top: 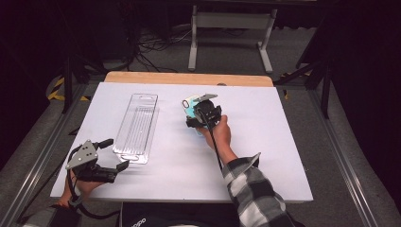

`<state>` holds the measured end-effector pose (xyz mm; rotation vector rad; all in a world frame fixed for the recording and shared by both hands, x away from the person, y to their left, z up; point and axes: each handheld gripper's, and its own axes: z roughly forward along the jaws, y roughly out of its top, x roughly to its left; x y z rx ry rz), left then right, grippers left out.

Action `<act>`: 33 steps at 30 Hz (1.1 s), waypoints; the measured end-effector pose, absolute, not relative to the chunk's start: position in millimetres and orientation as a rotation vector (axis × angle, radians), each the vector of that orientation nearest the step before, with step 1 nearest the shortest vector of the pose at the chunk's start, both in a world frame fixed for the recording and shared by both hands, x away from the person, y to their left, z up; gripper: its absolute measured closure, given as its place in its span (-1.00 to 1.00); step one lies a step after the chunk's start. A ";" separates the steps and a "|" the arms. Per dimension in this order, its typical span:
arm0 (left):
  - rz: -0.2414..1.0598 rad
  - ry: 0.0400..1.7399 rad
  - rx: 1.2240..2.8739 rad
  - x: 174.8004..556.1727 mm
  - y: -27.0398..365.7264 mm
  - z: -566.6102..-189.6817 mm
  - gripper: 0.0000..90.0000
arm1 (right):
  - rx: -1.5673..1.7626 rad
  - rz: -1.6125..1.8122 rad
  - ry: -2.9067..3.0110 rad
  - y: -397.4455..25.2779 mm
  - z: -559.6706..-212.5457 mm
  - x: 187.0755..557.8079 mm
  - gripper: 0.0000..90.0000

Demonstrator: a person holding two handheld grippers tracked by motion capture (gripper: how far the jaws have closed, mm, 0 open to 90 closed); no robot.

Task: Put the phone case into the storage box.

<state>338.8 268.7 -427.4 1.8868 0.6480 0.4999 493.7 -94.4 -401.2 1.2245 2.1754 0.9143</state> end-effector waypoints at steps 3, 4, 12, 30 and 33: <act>0.499 0.642 1.888 339.8 267.1 -426.0 -0.88 | 1.187 0.954 2.161 -100.0 -398.4 481.5 -0.62; 0.502 0.642 1.886 339.9 266.5 -425.5 -0.88 | 1.163 0.974 2.159 -102.1 -397.3 476.7 -0.62; 0.476 0.636 1.871 344.3 258.3 -420.5 -0.87 | 1.060 1.108 2.099 -120.4 -388.1 441.0 -0.62; 0.380 0.585 1.825 358.9 216.8 -399.3 -0.54 | 0.874 1.282 2.028 -122.2 -388.8 388.2 -0.62; 0.367 0.548 1.844 361.7 204.7 -395.7 -0.42 | 0.843 1.307 2.029 -120.2 -390.3 381.6 -0.62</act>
